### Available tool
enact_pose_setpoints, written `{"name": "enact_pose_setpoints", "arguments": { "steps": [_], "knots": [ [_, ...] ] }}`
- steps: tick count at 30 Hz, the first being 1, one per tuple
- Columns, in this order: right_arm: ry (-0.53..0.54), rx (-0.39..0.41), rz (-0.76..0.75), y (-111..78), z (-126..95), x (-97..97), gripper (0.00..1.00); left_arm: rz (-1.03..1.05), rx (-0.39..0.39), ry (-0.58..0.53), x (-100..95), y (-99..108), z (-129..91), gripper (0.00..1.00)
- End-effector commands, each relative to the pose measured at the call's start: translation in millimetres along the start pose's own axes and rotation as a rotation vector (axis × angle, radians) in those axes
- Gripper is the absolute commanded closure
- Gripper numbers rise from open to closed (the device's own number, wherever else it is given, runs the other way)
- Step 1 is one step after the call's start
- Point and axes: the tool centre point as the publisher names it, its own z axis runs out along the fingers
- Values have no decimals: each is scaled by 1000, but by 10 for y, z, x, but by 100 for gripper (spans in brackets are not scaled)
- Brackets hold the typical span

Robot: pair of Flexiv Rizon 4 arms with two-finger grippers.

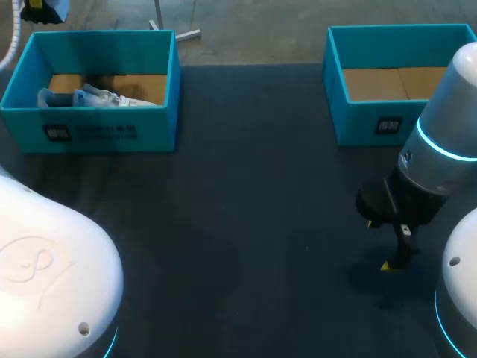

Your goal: Take the shoe out of the shoebox, open the shoe tongue, remove and reinsert the insole, then place the shoe into the shoebox

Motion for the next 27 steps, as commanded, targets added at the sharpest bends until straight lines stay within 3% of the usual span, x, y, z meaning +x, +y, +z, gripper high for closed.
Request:
{"name": "enact_pose_setpoints", "arguments": {
  "steps": [1, 6, 11, 16, 19, 27],
  "knots": [
    [-2, 1, 1, 0, 13, 9, 0, -3, 21, 22, -126, 64, 84, 100],
    [-2, 1, 1, 0, 13, 9, 0, 8, 51, 59, -238, 111, 188, 100],
    [-2, 1, 1, 0, 13, 9, 0, 140, -34, 85, -338, 159, 244, 100],
    [-2, 1, 1, 0, 13, 9, 0, 352, -113, -4, -317, 264, 213, 100],
    [-2, 1, 1, 0, 13, 9, 0, 449, -88, -84, -241, 351, 118, 100],
    [-2, 1, 1, 0, 13, 9, 0, 411, -70, -89, -250, 382, 101, 100]
  ]
}}
